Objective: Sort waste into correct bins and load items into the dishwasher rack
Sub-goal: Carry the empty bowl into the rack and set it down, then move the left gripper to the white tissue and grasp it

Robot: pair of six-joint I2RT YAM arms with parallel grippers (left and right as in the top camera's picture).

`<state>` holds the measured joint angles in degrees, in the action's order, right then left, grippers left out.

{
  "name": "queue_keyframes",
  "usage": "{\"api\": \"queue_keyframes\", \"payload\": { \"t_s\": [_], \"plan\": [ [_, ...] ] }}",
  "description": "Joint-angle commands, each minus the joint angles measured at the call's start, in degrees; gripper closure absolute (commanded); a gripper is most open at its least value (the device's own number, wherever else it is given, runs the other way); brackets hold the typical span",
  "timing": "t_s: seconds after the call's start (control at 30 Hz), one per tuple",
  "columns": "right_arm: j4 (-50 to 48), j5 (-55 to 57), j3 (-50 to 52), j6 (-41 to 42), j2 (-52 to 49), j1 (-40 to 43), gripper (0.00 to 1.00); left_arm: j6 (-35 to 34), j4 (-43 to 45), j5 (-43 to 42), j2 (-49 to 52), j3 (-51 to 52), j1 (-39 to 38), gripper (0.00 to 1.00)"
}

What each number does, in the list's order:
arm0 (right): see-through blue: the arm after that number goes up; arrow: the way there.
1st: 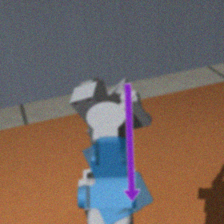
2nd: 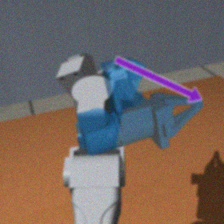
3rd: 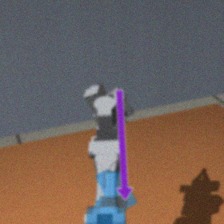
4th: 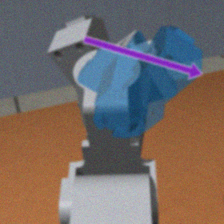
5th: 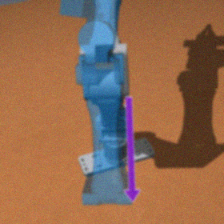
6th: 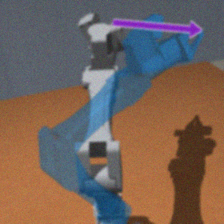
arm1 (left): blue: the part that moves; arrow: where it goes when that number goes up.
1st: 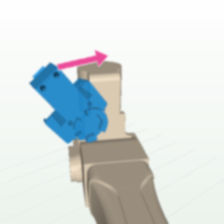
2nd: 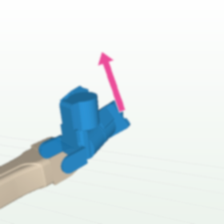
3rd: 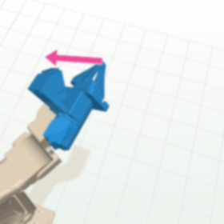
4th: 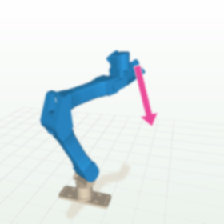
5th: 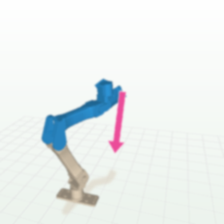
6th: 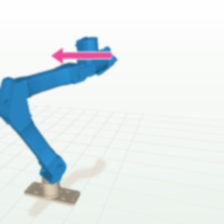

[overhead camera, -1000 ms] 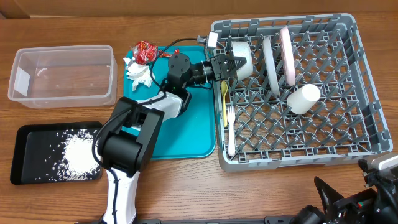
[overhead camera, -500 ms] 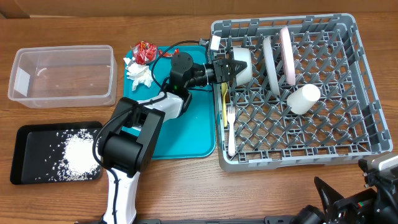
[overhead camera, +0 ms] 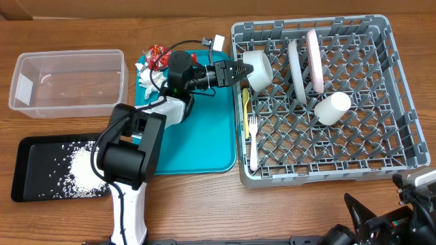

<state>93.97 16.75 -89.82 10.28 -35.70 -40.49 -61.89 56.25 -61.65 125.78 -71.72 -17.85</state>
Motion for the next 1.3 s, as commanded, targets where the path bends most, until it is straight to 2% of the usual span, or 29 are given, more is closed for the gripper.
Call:
{"api": "queue_keyframes", "payload": {
  "t_s": [0.0,0.1,0.27,0.37,0.47,0.57,0.63,0.77,0.9,0.97,1.03,1.1,1.13,1.17,1.2,1.27],
  "plan": [
    [-0.3,0.3,-0.2,0.0,-0.2,0.1,0.0,3.0,-2.9,-3.0,0.6,-0.7,0.7,0.7],
    [-0.3,0.3,-0.2,0.0,-0.2,0.1,0.0,5.2,-7.5,-3.5,0.6,-0.7,0.7,0.7],
    [-0.3,0.3,-0.2,0.0,-0.2,0.1,0.0,4.6,-7.6,-7.8,0.5,-0.7,2.8,0.63],
    [-0.3,0.3,-0.2,0.0,-0.2,0.1,0.0,1.0,-5.2,-9.6,0.4,-0.7,5.0,0.68],
    [-0.3,0.3,-0.2,0.0,-0.2,0.1,0.0,-4.7,2.6,-12.3,0.1,-0.7,6.6,0.7],
    [-0.3,0.3,-0.2,0.0,-0.2,0.1,0.0,-13.6,14.8,-14.4,-1.5,-0.7,7.6,0.68],
    [-0.3,0.3,-0.2,0.0,-0.2,0.1,0.0,-15.5,16.8,-15.1,-3.3,-0.7,8.0,0.7],
    [-0.3,0.3,-0.2,0.0,-0.2,0.1,0.0,-16.0,11.2,-13.5,-8.7,-0.7,8.2,0.77],
    [-0.3,0.3,-0.2,0.0,-0.2,0.1,0.0,-16.1,6.7,-8.4,-16.0,-0.7,8.2,0.78],
    [-0.3,0.3,-0.2,0.0,-0.2,0.1,0.0,-8.6,-5.7,-3.1,-24.3,-0.7,8.2,0.77],
    [-0.3,0.3,-0.2,0.0,-0.2,0.1,0.0,2.9,-24.0,3.0,-30.5,-0.9,8.2,0.76],
    [-0.3,0.3,-0.2,0.0,-0.2,0.1,0.0,15.2,-45.6,13.7,-36.4,-1.4,8.0,0.74],
    [-0.3,0.3,-0.2,0.0,-0.2,0.1,0.0,22.9,-60.8,25.4,-40.3,-2.1,7.5,0.71],
    [-0.3,0.3,-0.2,0.0,-0.2,0.1,0.0,26.9,-69.6,33.8,-42.6,-2.4,7.0,0.68],
    [-0.3,0.3,-0.2,0.0,-0.2,0.1,0.0,29.9,-77.0,41.3,-44.7,-2.4,6.7,0.66],
    [-0.3,0.3,-0.2,0.0,-0.2,0.1,0.0,33.6,-84.4,46.2,-46.1,-2.4,6.7,0.64]
  ]
}}
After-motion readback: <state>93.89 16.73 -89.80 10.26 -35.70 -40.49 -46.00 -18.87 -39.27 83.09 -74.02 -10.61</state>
